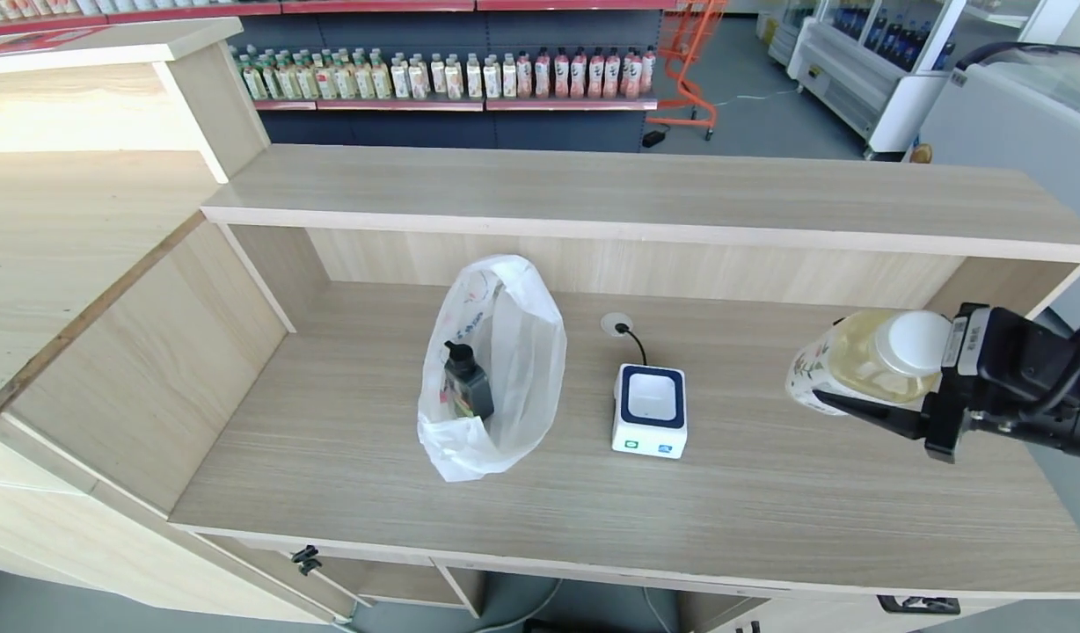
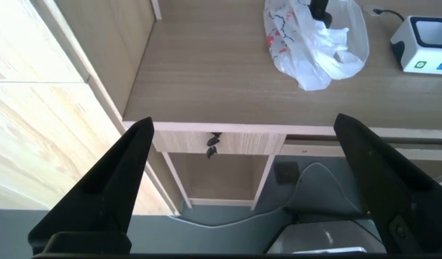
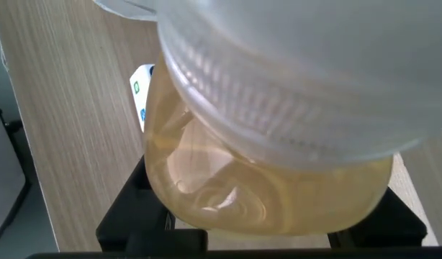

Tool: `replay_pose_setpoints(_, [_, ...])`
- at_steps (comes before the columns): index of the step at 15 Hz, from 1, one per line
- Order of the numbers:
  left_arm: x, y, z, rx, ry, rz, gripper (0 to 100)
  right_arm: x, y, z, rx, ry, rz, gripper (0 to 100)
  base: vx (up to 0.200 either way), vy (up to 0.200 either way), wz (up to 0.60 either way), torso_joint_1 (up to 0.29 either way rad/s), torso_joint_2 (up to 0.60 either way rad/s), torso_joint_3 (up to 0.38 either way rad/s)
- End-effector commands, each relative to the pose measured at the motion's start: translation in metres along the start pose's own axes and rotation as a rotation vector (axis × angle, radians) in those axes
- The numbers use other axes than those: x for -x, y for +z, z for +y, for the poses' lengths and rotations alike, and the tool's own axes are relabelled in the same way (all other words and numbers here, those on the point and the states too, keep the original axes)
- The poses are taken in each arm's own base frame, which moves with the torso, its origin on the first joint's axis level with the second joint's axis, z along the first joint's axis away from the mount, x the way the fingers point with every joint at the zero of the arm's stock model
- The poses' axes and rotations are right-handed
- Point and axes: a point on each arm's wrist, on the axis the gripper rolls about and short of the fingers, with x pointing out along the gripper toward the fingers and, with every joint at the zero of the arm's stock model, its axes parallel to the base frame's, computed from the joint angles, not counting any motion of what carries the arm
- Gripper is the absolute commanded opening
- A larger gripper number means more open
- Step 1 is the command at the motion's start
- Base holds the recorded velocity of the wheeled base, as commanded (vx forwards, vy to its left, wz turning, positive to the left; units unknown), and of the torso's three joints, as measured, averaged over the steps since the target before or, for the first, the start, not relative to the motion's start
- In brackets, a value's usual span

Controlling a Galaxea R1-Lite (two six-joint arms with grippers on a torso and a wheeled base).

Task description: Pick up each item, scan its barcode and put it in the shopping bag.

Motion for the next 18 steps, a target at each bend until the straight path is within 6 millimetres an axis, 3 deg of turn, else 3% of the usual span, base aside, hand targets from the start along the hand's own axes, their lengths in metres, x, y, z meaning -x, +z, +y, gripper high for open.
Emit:
replay_pose_setpoints(1, [0.000, 0.000, 0.000, 0.001, 0.000, 0.001, 100, -0.013, -0.014, 0.005, -0.013, 0.042, 0.023, 0, 0.000, 0.000, 0.00, 0.000, 0.00, 0.000])
replay_pose_setpoints(6, [0.000, 0.000, 0.000, 0.001, 0.000, 0.001, 100, -0.039, -0.037, 0.009, 0.015, 0.065, 0.025, 0, 0.000, 0.000, 0.00, 0.000, 0.00, 0.000])
replay_pose_setpoints(12, [0.000, 0.000, 0.000, 0.001, 0.000, 0.001, 100, -0.072, -0.050, 0.004, 0.070, 0.113, -0.102, 0, 0.000, 0.000, 0.00, 0.000, 0.00, 0.000])
replay_pose_setpoints(18, [0.000, 0.000, 0.000, 0.001, 0.000, 0.001, 100, -0.100, -0.069, 0.016, 0.123, 0.160, -0.196, 0, 0.000, 0.000, 0.00, 0.000, 0.00, 0.000])
